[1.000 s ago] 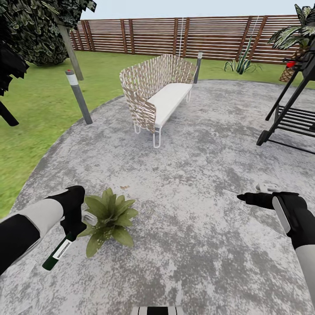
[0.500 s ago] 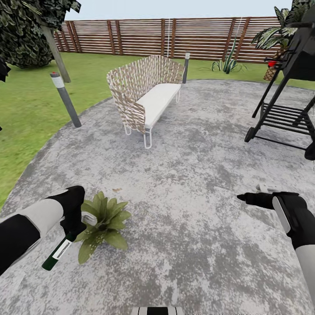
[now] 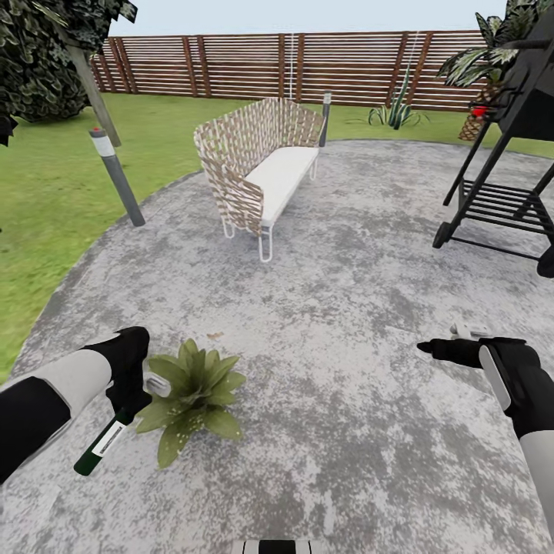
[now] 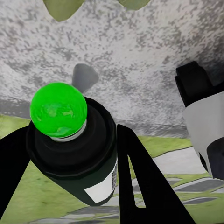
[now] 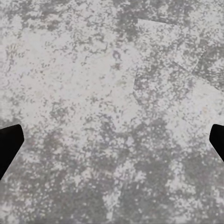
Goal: Pick up the pesticide atomizer in the garden and spray insectifuge to fully cover both potted plants in the garden.
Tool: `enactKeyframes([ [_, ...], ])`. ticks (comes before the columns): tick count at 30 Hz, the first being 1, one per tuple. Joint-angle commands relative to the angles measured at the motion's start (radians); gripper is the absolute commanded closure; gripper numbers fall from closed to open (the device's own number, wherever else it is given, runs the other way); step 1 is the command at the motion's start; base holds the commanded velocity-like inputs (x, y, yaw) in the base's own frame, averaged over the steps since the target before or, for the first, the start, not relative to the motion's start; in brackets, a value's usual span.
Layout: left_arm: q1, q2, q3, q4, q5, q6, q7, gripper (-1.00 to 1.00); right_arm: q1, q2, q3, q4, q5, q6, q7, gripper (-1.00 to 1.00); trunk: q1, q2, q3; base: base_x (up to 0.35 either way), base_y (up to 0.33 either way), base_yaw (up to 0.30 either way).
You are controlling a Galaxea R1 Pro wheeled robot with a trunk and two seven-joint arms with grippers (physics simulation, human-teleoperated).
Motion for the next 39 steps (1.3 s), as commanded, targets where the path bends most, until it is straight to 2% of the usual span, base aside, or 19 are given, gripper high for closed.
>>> enactKeyframes([
  [1, 0.000, 0.001, 0.003, -0.003, -0.011, 0.007, -0.009, 1.00, 0.000, 0.000, -0.001, -0.001, -0.005, 0.005, 0.000, -1.00, 0.000, 0.000, -0.001, 0.000, 0.022, -0.061],
  [8, 0.001, 0.001, 0.002, -0.003, -0.011, 0.007, -0.008, 1.00, 0.000, 0.000, -0.001, -0.001, -0.005, 0.005, 0.000, -1.00, 0.000, 0.000, 0.002, 0.000, 0.004, -0.208],
  [16, 0.047, 0.002, 0.002, -0.003, -0.011, 0.007, -0.008, 1.00, 0.000, 0.000, -0.001, -0.001, -0.005, 0.005, 0.000, -1.00, 0.000, 0.000, 0.003, -0.147, 0.015, -0.045],
  [33, 0.049, 0.001, 0.012, -0.004, -0.011, 0.007, -0.010, 1.00, 0.000, 0.000, 0.000, -0.001, -0.005, 0.005, 0.000, -1.00, 0.000, 0.000, 0.003, -0.044, 0.004, -0.001],
  [39, 0.047, 0.002, 0.009, -0.004, -0.011, 0.007, -0.009, 1.00, 0.000, 0.000, 0.000, -0.001, -0.004, 0.005, 0.000, -1.00, 0.000, 0.000, 0.003, 0.000, 0.238, -0.203],
])
